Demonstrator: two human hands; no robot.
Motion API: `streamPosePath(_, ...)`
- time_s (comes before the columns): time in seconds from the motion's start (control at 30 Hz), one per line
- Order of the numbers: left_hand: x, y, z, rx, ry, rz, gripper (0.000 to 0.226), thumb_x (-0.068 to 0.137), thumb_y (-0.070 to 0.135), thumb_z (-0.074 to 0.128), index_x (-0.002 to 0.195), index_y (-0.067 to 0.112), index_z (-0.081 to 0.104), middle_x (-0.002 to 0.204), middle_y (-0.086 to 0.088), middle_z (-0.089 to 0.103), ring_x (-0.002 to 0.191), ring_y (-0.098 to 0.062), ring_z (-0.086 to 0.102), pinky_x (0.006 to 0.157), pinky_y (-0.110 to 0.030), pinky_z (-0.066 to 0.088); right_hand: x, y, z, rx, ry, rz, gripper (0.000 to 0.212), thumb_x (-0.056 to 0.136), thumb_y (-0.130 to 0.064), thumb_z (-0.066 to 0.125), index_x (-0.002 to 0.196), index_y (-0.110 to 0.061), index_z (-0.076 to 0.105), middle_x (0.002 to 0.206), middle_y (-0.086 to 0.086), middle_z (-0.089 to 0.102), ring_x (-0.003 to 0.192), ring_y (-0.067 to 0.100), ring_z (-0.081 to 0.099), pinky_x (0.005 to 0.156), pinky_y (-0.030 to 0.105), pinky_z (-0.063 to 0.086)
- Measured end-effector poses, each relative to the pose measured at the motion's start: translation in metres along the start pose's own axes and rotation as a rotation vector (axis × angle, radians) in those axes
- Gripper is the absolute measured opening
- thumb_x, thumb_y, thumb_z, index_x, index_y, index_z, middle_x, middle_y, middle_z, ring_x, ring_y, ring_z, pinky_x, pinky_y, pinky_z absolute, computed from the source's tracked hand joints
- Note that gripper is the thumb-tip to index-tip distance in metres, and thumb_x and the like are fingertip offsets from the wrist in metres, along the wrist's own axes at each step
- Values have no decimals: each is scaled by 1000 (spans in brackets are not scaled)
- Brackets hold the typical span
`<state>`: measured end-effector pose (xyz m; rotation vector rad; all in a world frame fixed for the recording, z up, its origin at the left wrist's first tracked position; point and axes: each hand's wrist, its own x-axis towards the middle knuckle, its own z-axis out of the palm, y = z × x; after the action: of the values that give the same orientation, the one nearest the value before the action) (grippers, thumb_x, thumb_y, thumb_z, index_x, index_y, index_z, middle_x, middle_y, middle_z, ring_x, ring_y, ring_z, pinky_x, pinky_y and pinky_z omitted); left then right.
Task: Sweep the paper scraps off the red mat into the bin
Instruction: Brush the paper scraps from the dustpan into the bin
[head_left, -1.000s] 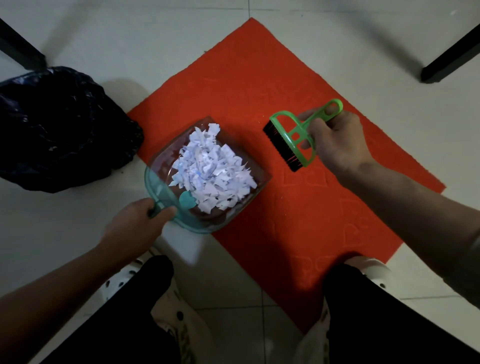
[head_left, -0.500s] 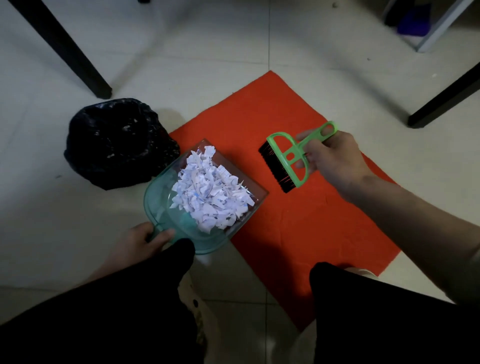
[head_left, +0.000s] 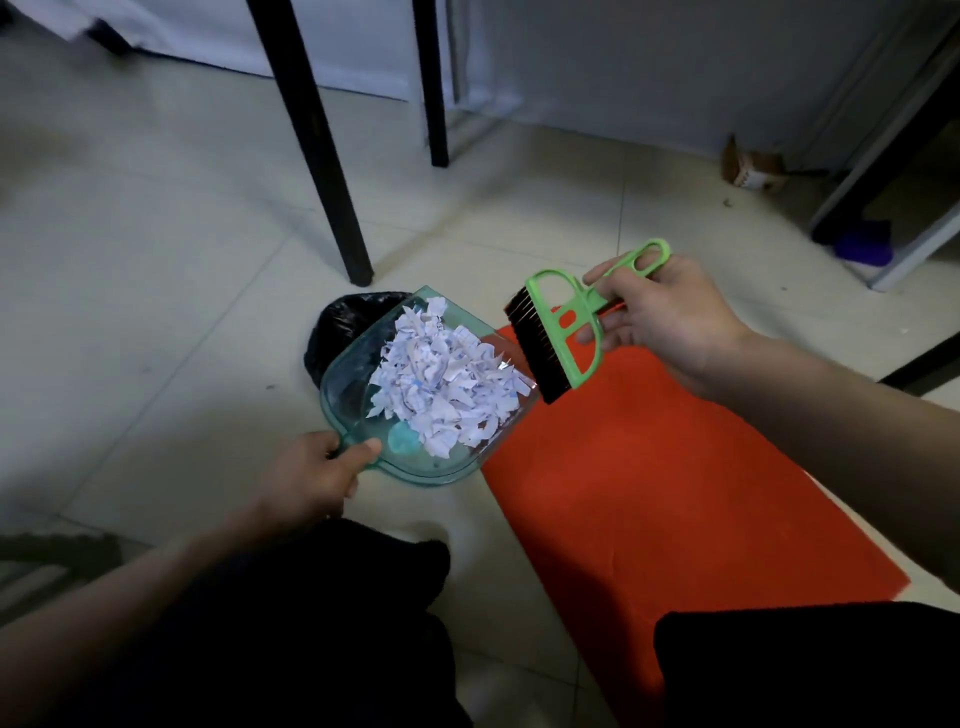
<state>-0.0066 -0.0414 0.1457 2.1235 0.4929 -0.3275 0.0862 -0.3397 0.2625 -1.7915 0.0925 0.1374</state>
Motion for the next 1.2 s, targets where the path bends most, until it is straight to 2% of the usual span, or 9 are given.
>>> streamPosePath(0.17,-2,-2,-43,-50,33,-77,43,96,34,57,63,7,48,30,3,46,24,-9,39,32,-16,33,4,-17,39,35,-27,15,15,92,-7,48,88,-8,62,76,17,63,64,35,70,50,29,48)
streamPosePath(0.37,3,-7,-101,-70,26,-109,40,94,35,60,65,7,53,58,-8,54,42,-19,45,44,-25,38,18,-22,74,82,31,55,14,92,-8,51,87,-9,65,78,15,64,59,29,65,49,30,50)
streamPosePath(0.5,-3,10,-147,-61,6,-112,39,94,37,60,73,5,55,62,-9,54,44,-18,44,43,-24,37,16,-45,94,111,66,80,13,90,-10,55,92,-7,67,80,13,63,54,21,56,47,28,42)
streamPosePath(0.7,-24,49,-209,-3,32,-65,35,93,37,61,77,6,55,66,-10,54,45,-19,43,42,-21,36,-2,-108,123,220,70,21,10,92,-6,54,94,0,62,72,16,60,51,23,56,46,28,45)
streamPosePath(0.93,-39,33,-184,-160,49,-67,30,95,33,59,81,8,55,65,-8,52,46,-17,42,41,-22,36,-24,-142,143,292,50,-46,11,93,-6,52,87,-3,60,70,17,60,54,26,57,48,29,48)
streamPosePath(1.1,-23,19,-155,-247,51,-144,26,95,34,59,89,9,56,65,-8,53,48,-16,44,43,-23,37,-7,-121,146,307,99,22,12,93,-6,50,98,1,59,72,15,59,52,25,58,49,28,51)
streamPosePath(1.2,-2,13,-143,-242,64,-183,26,96,35,57,91,10,56,67,-8,55,48,-16,46,42,-22,39,26,-97,151,325,145,109,11,94,-5,51,98,1,59,75,17,59,51,24,58,52,29,53)
